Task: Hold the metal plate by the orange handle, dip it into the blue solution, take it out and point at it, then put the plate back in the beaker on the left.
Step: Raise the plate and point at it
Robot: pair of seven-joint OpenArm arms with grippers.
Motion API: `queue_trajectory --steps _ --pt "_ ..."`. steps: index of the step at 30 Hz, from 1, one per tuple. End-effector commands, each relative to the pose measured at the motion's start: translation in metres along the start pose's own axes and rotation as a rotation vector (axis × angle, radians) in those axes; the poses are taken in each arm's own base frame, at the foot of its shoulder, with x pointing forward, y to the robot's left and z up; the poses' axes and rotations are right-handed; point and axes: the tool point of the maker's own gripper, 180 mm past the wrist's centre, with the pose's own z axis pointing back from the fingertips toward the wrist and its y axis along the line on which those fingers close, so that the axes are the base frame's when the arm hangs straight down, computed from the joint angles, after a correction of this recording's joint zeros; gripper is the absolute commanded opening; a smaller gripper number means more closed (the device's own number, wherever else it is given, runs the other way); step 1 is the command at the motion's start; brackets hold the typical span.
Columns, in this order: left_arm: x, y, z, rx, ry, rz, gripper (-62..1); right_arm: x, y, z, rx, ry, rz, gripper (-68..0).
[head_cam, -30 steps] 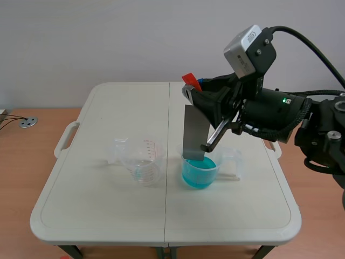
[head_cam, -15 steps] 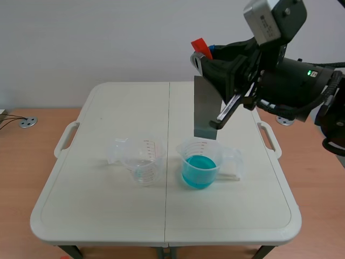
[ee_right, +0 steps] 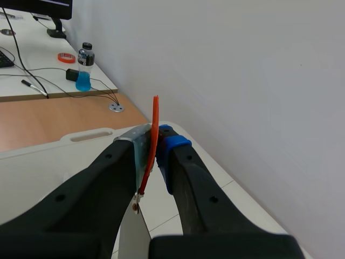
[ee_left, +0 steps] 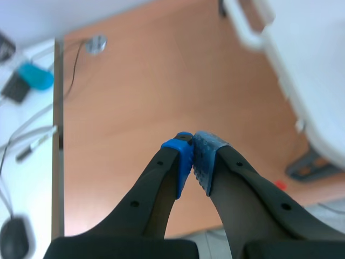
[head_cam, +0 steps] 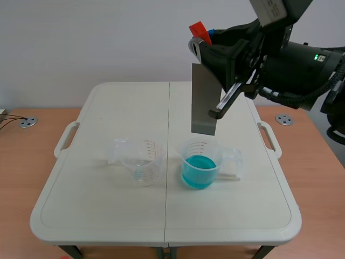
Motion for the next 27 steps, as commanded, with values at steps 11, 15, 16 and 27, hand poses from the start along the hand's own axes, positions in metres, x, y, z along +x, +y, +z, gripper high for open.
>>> queue_trajectory --steps 11,15,16,27 --pt "0.084 -0.048 -0.042 -0.266 -0.184 -0.079 -60.3 0.015 -0.005 0.0 -0.008 -0.04 -0.023 -66.2" --pt "0.081 -0.08 -0.068 -0.332 -0.157 -0.122 -60.3 0.015 -0.005 0.0 -0.008 -0.04 -0.023 -66.2" --pt "0.081 -0.092 -0.075 -0.355 -0.158 -0.133 -60.3 0.015 -0.005 0.0 -0.008 -0.04 -0.023 -66.2" --pt "0.102 -0.222 -0.126 -0.582 -0.224 -0.234 -60.3 0.015 -0.005 0.0 -0.008 -0.04 -0.023 -66.2"
